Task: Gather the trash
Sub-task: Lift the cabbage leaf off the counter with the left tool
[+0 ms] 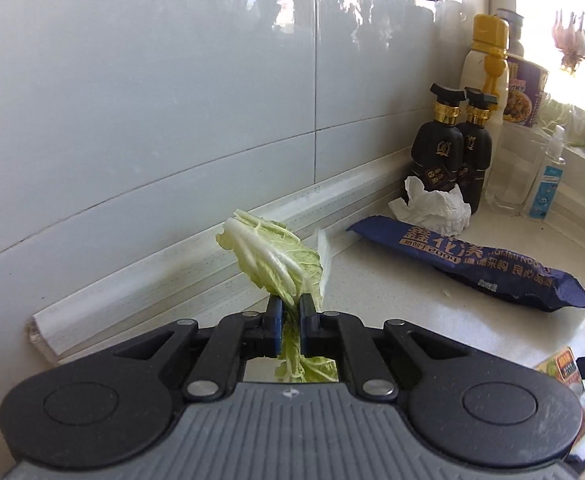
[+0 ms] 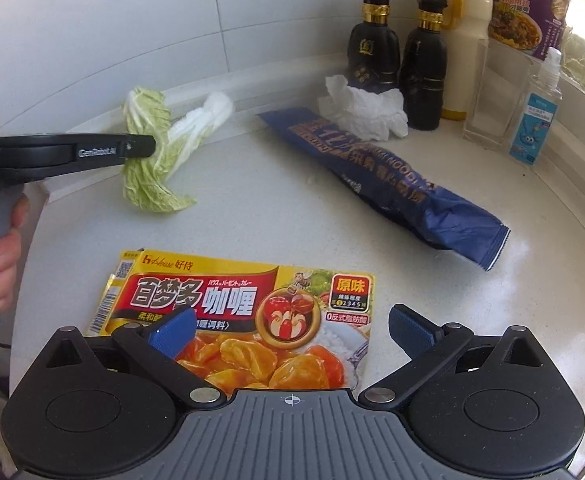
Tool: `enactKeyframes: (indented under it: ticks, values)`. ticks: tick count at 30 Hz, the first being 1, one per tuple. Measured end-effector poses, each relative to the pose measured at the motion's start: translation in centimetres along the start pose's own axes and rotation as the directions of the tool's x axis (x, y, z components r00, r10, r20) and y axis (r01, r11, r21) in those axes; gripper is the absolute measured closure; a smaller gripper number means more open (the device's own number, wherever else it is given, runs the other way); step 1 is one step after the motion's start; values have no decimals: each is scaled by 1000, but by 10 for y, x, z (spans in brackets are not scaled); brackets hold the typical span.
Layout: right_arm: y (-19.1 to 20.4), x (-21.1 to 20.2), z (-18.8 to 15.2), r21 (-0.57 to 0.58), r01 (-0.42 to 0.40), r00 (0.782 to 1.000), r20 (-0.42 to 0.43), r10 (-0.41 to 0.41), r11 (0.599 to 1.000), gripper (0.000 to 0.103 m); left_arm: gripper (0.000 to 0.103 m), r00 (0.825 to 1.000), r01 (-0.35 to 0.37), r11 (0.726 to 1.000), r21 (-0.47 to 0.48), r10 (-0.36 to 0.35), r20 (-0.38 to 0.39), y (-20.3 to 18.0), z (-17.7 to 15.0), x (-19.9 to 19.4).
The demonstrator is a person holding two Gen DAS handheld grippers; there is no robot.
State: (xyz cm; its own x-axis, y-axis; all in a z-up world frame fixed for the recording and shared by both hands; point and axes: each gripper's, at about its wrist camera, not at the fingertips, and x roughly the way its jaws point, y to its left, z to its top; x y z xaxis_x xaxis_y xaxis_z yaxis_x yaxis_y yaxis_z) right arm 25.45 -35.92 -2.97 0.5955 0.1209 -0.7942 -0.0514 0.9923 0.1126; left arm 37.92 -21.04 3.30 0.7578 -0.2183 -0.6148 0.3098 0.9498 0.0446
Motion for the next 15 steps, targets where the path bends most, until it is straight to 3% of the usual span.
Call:
enactKeyframes:
  ticks: [5, 11, 15]
  values:
    - [8, -8, -9, -5, -8, 999, -38, 7, 1000, 0, 96, 998, 58, 997, -55, -59, -19, 18, -18, -28]
    - [21, -13, -30, -2, -97, 995, 30, 97, 995, 0, 96, 993, 108, 988, -110, -112, -30, 33, -43, -51]
    - [31, -20, -38, 7, -103, 994, 27, 103, 995, 0, 96, 992, 115, 983, -146, -121, -33, 41, -53, -61]
